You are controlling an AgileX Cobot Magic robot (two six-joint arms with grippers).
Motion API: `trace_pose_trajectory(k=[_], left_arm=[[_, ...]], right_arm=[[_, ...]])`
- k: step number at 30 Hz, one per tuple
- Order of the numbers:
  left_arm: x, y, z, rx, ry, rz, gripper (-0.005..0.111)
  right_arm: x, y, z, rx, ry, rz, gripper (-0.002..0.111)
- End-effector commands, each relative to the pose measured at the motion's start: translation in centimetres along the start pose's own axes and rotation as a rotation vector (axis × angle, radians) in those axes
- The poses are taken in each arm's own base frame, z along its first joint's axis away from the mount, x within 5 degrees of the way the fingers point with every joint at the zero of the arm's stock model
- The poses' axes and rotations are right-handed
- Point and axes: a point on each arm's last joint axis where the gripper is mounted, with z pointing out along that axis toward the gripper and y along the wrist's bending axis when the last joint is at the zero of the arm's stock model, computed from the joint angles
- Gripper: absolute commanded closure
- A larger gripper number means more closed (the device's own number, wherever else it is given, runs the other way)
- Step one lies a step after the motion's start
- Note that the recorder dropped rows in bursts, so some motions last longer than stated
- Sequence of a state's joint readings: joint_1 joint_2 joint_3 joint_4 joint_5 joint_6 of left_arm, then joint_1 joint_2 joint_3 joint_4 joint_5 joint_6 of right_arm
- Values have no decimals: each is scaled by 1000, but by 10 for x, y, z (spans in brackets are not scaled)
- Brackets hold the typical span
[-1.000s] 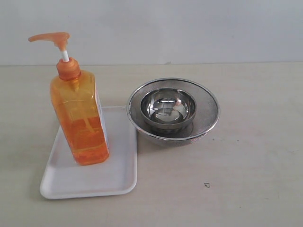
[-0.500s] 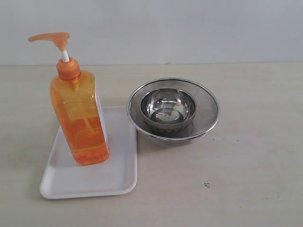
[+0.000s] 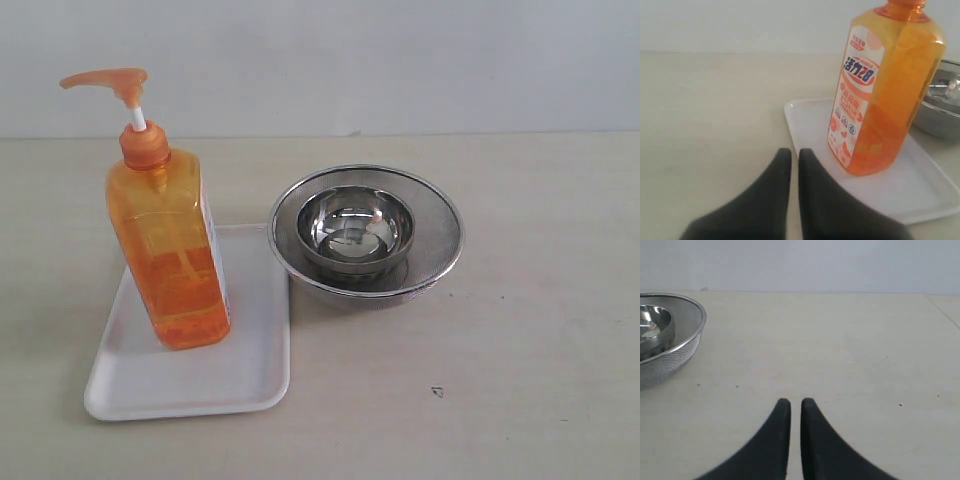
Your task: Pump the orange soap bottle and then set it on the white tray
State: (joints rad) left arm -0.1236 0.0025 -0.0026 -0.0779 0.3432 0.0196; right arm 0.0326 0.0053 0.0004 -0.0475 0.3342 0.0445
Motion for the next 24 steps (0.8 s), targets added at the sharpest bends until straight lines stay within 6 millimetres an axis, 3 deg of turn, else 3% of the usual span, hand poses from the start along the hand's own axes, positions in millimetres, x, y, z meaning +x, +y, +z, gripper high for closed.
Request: trace_pose_trajectory(k=[1, 24], left_arm=[[1, 0, 0, 7, 6, -2, 102], [1, 4, 0, -72, -2, 8, 102]], right_arm=[[-1, 0, 0, 6, -13, -9, 103], [-1, 0, 0, 6, -13, -9, 103]])
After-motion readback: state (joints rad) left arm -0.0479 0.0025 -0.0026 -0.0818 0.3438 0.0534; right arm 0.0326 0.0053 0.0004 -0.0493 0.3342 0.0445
